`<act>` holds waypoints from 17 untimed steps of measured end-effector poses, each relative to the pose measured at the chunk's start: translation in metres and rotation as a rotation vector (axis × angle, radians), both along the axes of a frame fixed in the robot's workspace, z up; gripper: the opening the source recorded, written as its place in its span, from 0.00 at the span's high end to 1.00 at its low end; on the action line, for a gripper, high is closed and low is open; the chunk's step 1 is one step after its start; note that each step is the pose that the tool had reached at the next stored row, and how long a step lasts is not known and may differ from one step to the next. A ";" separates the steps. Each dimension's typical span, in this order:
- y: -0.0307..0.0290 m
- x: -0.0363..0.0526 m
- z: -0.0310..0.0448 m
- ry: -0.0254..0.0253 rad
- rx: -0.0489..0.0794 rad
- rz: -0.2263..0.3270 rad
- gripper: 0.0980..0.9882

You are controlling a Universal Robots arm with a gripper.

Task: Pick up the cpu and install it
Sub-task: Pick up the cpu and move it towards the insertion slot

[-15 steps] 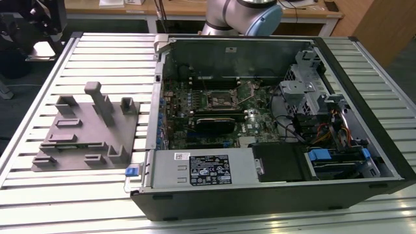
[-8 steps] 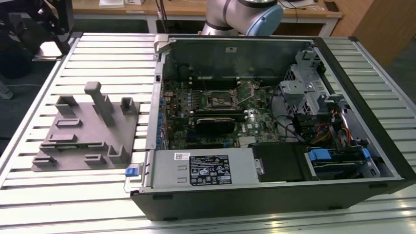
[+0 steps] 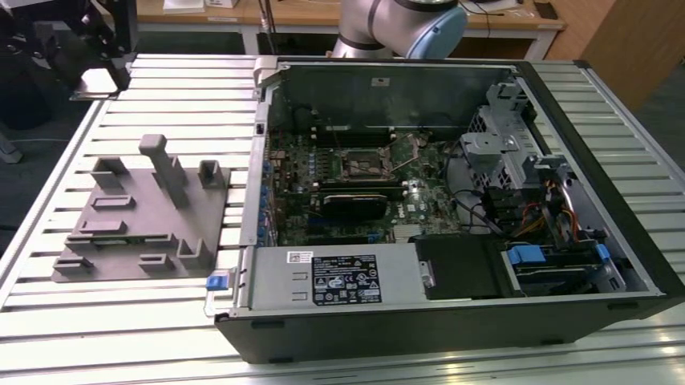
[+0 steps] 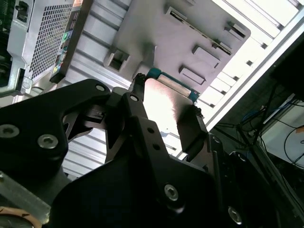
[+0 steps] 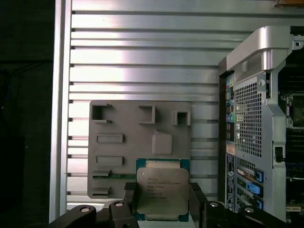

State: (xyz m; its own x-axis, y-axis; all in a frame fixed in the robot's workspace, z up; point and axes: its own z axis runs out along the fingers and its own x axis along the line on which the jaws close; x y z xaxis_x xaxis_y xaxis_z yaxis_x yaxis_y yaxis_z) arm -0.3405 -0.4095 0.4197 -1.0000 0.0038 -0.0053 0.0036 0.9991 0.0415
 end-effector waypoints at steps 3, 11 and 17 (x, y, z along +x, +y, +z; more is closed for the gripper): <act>0.0000 0.0042 0.0000 0.0000 0.000 0.000 0.52; 0.0000 0.0150 0.0000 0.0000 0.000 0.000 0.52; 0.0000 0.0228 0.0000 -0.0001 0.000 0.000 0.52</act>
